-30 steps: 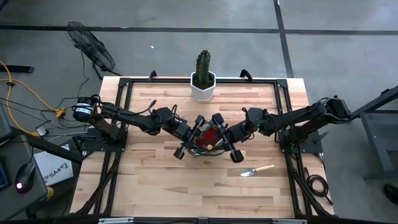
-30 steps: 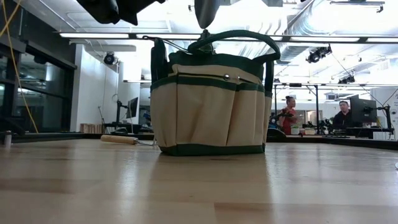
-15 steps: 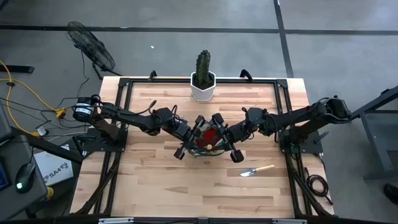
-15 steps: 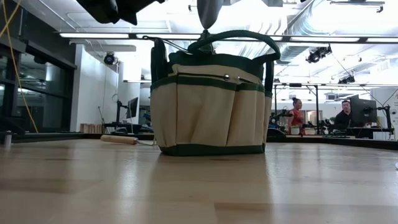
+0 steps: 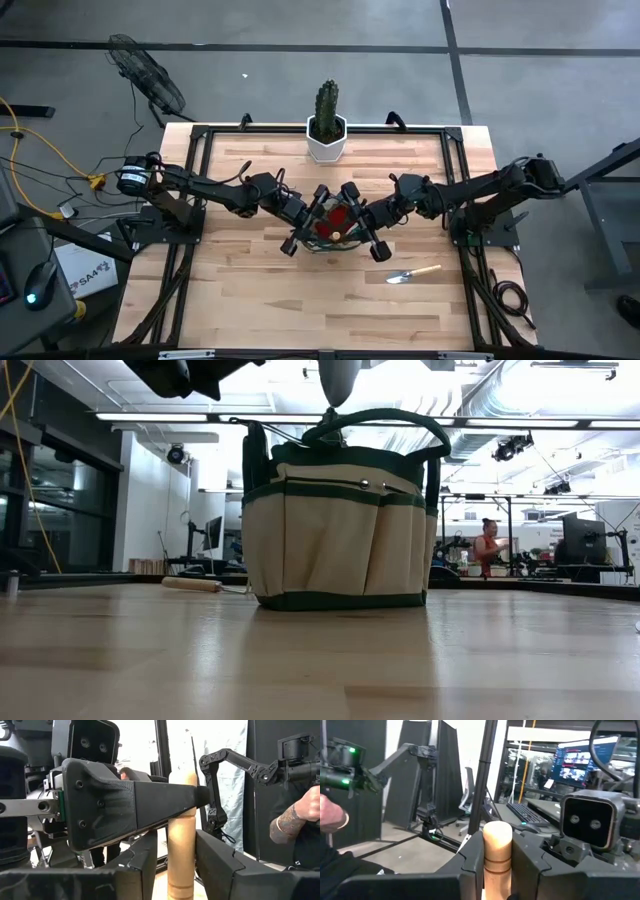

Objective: Pick & Place Garden tools in Gardening bag
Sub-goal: Put the brown trowel into the brown gardening bag

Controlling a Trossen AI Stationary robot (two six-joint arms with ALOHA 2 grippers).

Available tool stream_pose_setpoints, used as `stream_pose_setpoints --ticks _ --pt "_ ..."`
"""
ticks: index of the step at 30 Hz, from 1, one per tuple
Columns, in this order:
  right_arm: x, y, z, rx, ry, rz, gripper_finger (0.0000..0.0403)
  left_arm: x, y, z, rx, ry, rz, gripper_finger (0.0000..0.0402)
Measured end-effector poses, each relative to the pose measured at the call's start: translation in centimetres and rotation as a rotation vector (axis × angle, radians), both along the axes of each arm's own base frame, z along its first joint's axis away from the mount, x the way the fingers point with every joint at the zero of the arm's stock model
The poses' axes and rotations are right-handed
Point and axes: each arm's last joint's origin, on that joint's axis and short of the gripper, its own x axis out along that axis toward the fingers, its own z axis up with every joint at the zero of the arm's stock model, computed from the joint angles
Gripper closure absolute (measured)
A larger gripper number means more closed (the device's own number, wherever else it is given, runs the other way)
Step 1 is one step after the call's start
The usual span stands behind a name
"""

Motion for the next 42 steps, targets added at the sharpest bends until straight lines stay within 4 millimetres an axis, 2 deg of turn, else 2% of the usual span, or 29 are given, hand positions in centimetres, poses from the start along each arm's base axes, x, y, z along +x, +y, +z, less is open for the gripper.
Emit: stream_pose_setpoints --ticks 5,13,23,28,33,36,42 --pt "-0.1 -0.1 0.1 0.009 0.013 -0.04 0.0342 0.0 0.0 0.0 -0.001 0.006 0.003 0.0279" --pt "-1.7 -0.6 1.3 0.01 0.063 -0.116 0.0342 -0.2 0.2 0.0 -0.007 0.06 0.047 0.0278" --pt "-4.5 -0.3 2.5 -0.025 0.142 -0.211 0.0342 -2.8 0.4 1.5 0.019 0.249 0.117 0.0278" --pt "-6.6 0.4 3.6 -0.006 0.159 -0.202 0.0342 -4.1 0.7 1.6 0.018 0.372 0.185 0.0278" --pt "-7.9 1.9 3.7 0.012 0.199 -0.146 0.0342 -4.8 0.2 1.4 0.022 0.447 0.259 0.0278" --pt "-8.3 3.1 3.6 0.005 0.217 -0.1 0.0342 -5.3 -0.7 1.2 0.049 0.497 0.3 0.0278" --pt "-7.8 4.8 2.3 -0.03 0.277 -0.155 0.0342 -5.9 -2.6 0.8 0.097 0.538 0.322 0.0278"
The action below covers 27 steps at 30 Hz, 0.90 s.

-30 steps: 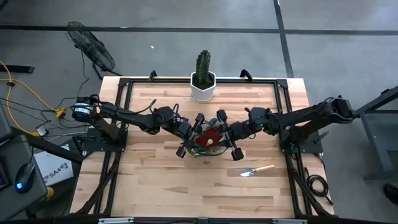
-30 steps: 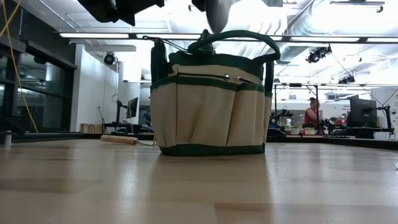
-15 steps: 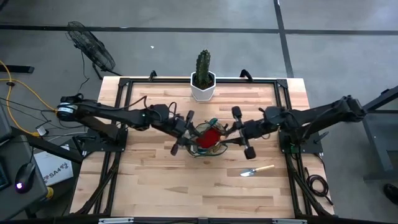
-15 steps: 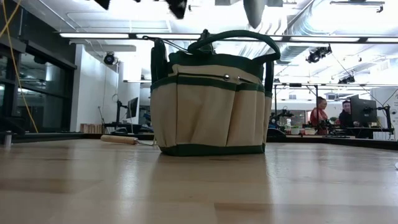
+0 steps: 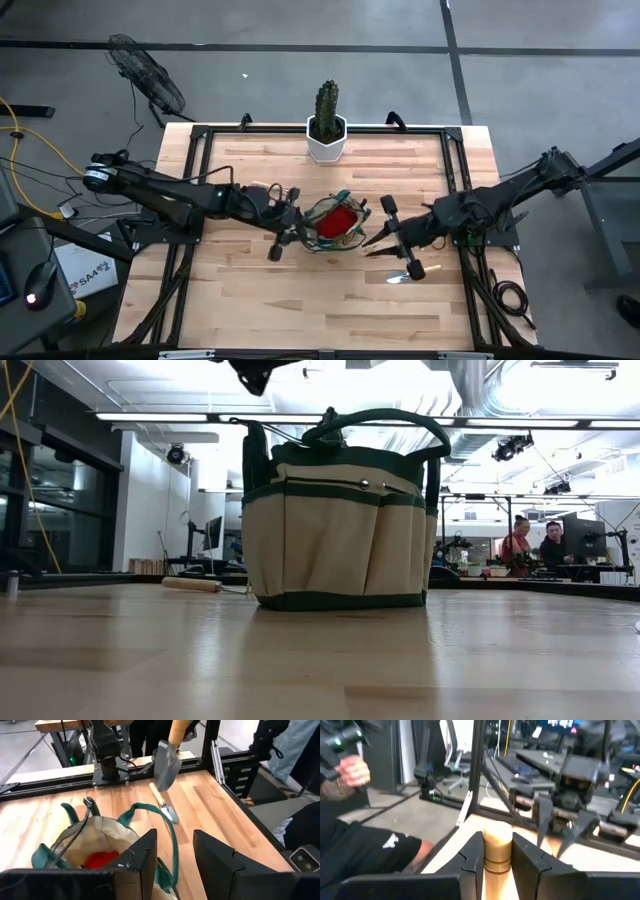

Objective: Pick & Place Garden tools in Gardening bag
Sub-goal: Put the brown trowel into the brown gardening bag

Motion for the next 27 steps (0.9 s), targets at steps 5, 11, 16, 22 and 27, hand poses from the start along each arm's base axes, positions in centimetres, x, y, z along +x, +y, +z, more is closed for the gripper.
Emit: stream_pose_setpoints --ticks 5,11,16,22,27 --pt "1.8 0.8 -1.9 0.008 0.072 -0.003 0.0342 -0.6 -0.2 -1.4 0.017 0.021 0.028 0.0278" --pt "4.3 1.2 -3.7 0.009 0.069 -0.001 0.0342 -2.7 0.3 -3.3 -0.041 -0.096 0.067 0.0278" --pt "5.8 0.9 -4.4 0.006 0.014 0.024 0.0342 -5.3 0.9 -4.8 -0.108 -0.218 0.09 0.0278" --pt "7.0 0.3 -5.1 0.004 -0.013 -0.002 0.0342 -7.8 1.6 -6.8 -0.151 -0.313 0.137 0.0278" --pt "8.0 0.4 -5.9 -0.007 -0.042 -0.009 0.0342 -8.7 1.8 -8.2 -0.175 -0.367 0.14 0.0278"
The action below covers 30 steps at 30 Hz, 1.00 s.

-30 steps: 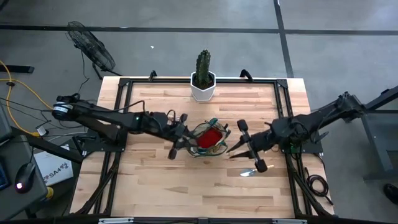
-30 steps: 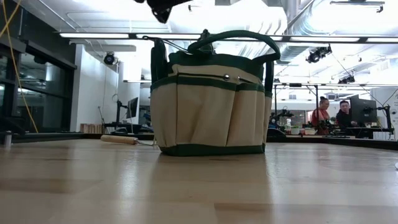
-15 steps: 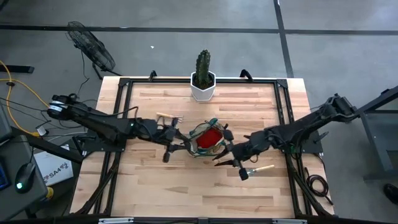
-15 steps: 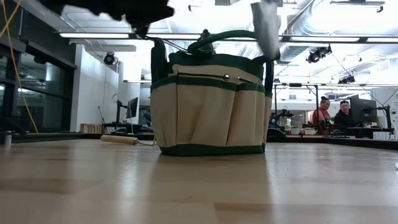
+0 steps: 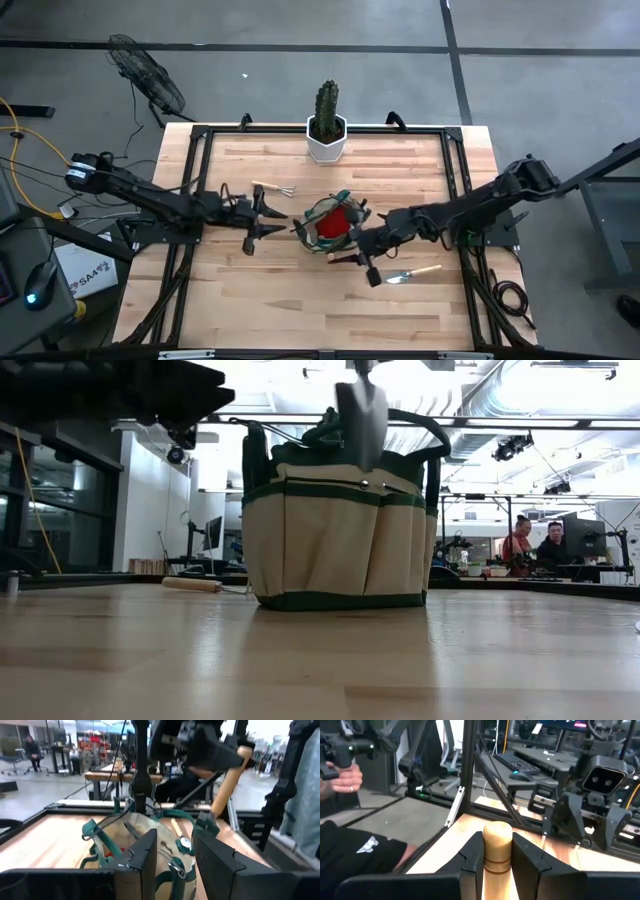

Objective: Pick & Place Garden tools in Gardening bag
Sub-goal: Put the brown trowel into the brown gardening bag

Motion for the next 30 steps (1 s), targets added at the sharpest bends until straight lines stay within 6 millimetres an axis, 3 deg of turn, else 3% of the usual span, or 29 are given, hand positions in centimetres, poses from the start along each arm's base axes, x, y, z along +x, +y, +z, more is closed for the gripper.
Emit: stream_pose_setpoints --ticks 5,30 --pt "0.5 0.0 -0.5 -0.03 -0.025 -0.038 0.0342 -0.5 0.1 -1.0 -0.027 0.016 0.008 0.0278" --pt "1.1 -1.1 -1.3 -0.046 0.028 -0.082 0.0342 -0.5 0.1 -1.0 -0.041 0.011 -0.004 0.0278"
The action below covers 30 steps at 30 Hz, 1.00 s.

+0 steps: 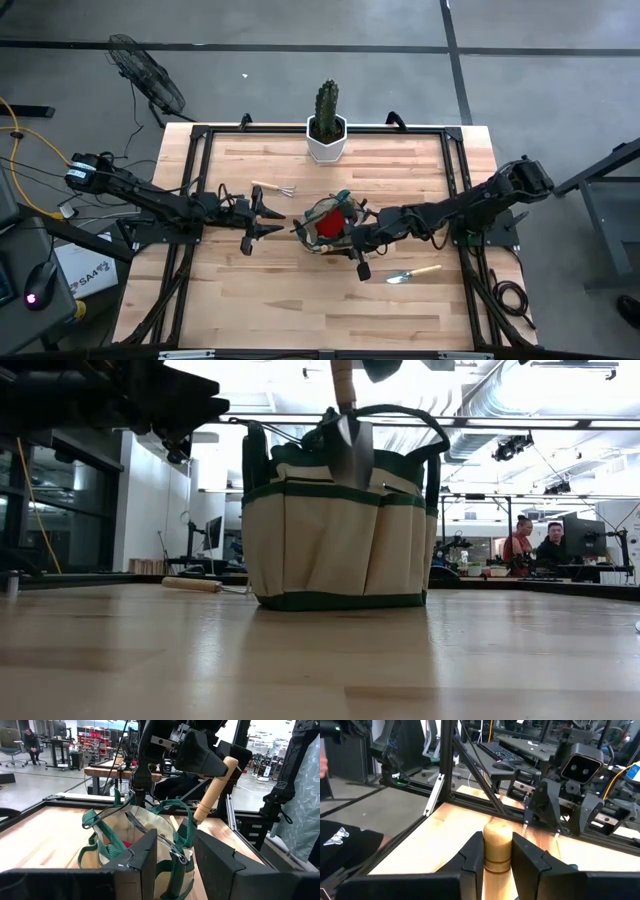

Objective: Pick & Place Garden tools in Gardening bag
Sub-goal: Put the brown trowel into the brown gardening bag

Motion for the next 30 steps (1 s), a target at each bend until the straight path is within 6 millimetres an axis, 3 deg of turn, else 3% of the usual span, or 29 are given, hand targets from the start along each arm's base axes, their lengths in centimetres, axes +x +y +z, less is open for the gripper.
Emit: stream_pose_setpoints --ticks 30 --pt "2.0 -1.0 -2.8 0.061 0.045 -0.055 0.034 0.0 0.0 0.0 -0.004 0.001 0.001 0.0278"
